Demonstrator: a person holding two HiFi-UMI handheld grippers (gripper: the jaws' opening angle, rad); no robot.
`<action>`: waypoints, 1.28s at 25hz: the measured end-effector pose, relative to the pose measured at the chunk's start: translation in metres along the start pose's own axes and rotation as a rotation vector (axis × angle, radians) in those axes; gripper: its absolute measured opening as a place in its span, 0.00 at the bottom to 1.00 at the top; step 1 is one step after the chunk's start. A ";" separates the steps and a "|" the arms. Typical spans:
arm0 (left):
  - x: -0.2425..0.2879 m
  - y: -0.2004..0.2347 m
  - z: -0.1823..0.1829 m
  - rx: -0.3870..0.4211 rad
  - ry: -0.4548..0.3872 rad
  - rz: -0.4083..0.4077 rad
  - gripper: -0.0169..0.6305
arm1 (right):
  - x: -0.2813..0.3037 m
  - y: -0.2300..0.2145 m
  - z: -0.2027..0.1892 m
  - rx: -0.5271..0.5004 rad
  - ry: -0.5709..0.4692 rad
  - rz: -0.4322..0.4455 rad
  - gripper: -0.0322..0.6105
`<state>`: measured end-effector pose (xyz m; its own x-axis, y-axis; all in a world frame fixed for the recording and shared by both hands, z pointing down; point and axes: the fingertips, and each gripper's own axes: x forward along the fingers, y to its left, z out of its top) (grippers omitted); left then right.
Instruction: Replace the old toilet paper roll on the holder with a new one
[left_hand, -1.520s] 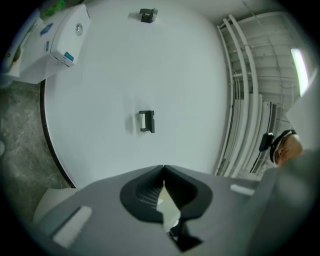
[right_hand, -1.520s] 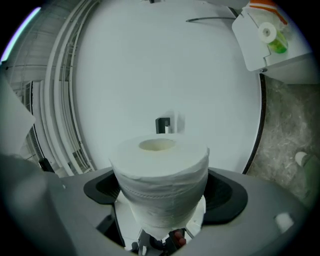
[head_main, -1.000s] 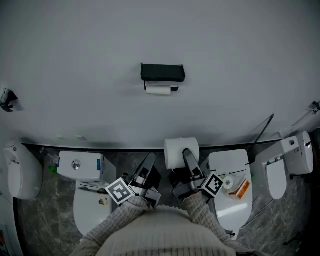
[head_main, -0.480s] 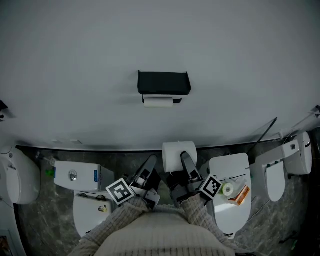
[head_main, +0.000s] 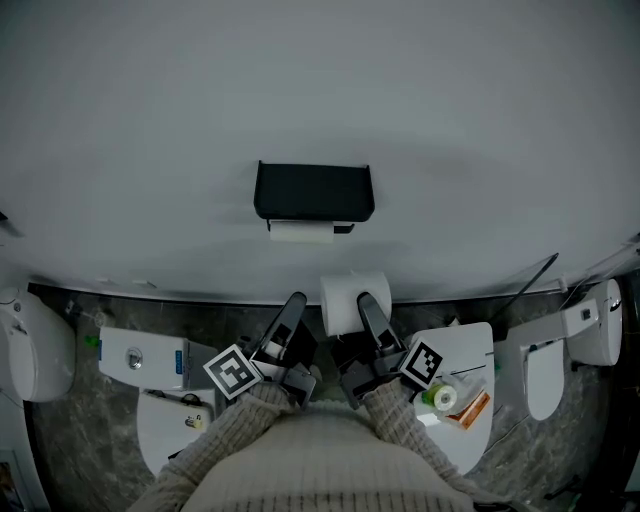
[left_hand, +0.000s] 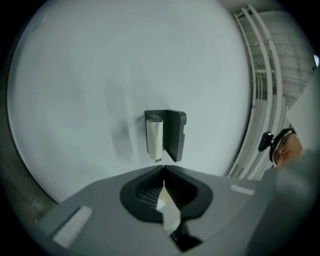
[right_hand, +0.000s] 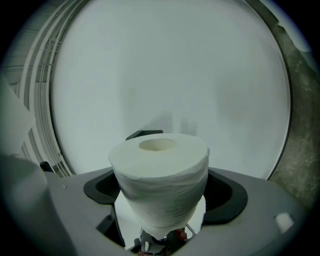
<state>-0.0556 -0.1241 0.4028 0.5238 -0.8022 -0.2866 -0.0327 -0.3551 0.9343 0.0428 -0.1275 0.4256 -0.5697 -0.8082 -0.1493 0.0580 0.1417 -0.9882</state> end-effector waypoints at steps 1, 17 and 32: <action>0.004 0.001 0.000 0.001 -0.005 -0.001 0.04 | 0.002 -0.001 0.003 0.000 0.007 0.002 0.82; 0.013 0.004 0.006 -0.028 -0.083 0.011 0.04 | 0.012 -0.013 0.007 0.042 0.067 -0.010 0.82; 0.027 0.003 0.022 -0.028 -0.044 -0.023 0.04 | 0.018 -0.012 0.012 0.036 0.001 -0.006 0.82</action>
<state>-0.0602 -0.1574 0.3929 0.4858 -0.8149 -0.3162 0.0032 -0.3602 0.9329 0.0419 -0.1507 0.4343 -0.5709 -0.8084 -0.1434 0.0838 0.1164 -0.9897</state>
